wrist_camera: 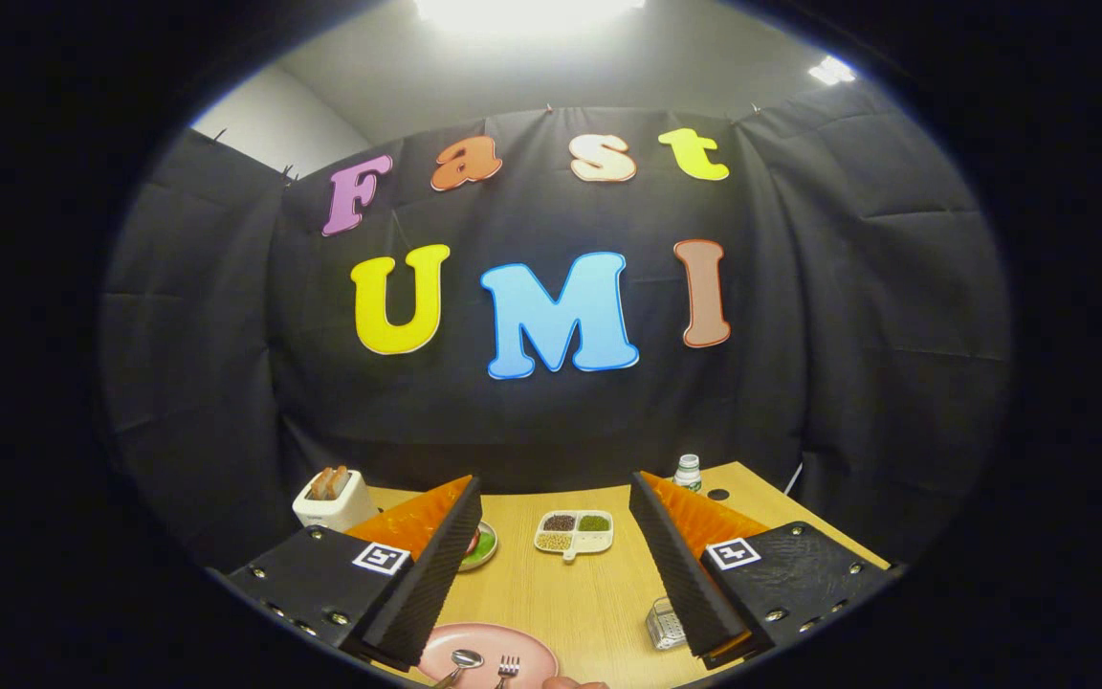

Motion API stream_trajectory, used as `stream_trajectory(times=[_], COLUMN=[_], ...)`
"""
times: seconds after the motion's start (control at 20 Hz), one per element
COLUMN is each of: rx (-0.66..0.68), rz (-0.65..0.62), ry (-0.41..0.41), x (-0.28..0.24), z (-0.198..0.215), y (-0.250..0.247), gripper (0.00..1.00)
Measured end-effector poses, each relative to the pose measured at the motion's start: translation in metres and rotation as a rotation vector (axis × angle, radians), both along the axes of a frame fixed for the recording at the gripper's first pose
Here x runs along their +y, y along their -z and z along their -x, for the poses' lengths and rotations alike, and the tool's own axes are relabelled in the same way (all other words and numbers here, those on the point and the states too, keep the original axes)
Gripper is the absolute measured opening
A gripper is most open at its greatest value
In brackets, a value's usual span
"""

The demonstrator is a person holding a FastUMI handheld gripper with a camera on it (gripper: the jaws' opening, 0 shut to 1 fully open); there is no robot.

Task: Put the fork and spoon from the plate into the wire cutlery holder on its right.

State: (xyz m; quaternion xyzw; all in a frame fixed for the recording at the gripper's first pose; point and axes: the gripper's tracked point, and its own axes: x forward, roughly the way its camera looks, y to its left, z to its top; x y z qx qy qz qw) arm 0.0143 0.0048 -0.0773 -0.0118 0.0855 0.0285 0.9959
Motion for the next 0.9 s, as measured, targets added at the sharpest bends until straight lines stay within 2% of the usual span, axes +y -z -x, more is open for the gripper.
stream_trajectory(times=[0.5, 0.8, 0.9], rx=[0.344, 0.534, 0.631], rz=[0.056, 0.047, 0.025], ry=[-0.097, -0.139, -0.144], x=[0.024, 0.038, 0.047], z=[-0.001, 0.011, 0.029], y=[0.144, 0.219, 0.247], gripper=[0.97, 0.97, 0.97])
